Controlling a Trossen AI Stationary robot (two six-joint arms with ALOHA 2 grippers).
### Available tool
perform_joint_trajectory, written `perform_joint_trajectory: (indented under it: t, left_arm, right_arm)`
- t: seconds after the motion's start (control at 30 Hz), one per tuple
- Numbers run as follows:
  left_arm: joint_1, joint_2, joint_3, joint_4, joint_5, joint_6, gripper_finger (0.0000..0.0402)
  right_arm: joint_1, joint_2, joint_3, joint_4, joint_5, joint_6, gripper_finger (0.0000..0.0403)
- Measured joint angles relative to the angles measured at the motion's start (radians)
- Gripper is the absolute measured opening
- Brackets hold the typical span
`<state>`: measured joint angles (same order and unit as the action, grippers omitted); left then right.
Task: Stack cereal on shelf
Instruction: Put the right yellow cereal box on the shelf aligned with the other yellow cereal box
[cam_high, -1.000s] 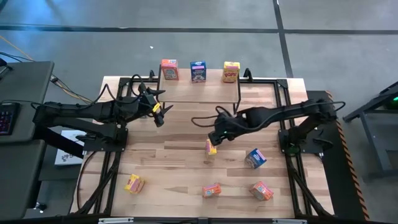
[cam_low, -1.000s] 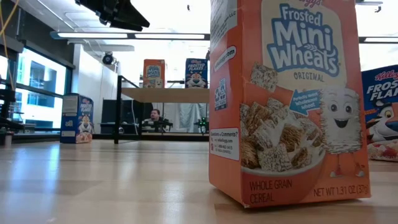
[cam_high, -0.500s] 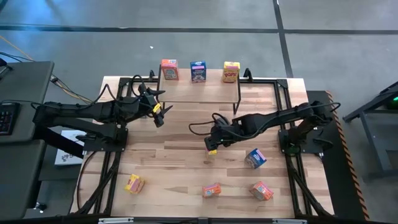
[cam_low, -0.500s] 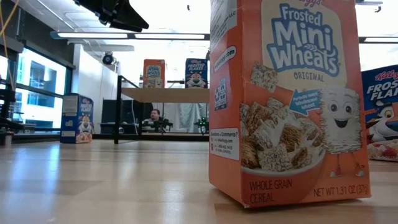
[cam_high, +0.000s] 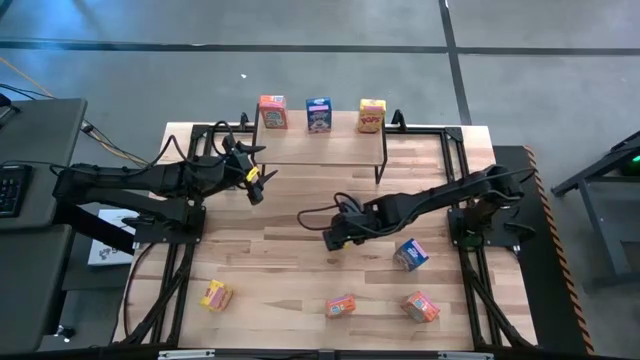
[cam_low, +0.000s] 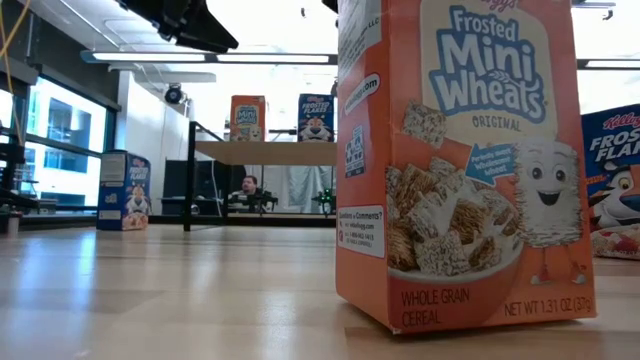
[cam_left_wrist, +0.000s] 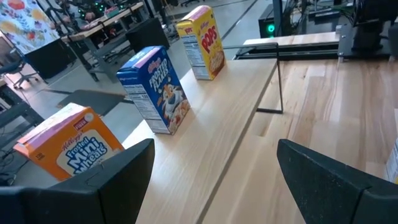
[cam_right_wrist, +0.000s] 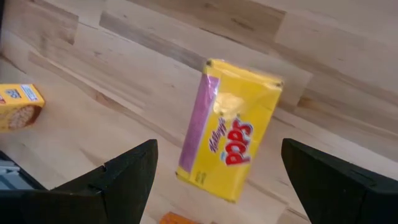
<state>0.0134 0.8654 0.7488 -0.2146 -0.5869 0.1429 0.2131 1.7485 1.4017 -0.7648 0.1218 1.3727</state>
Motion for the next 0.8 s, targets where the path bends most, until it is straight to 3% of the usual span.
perform_joint_trajectory:
  t: [0.6,0.8]
  left_arm:
    - [0.0,0.0,0.0,0.0,0.0,0.0,0.033]
    - [0.0,0.0,0.0,0.001,0.0,0.0,0.033]
  right_arm:
    - [-0.001,0.055,-0.001,-0.004,0.009,-0.028,0.0334]
    - [-0.003,0.06,-0.001,-0.008,0.004,-0.042,0.0312]
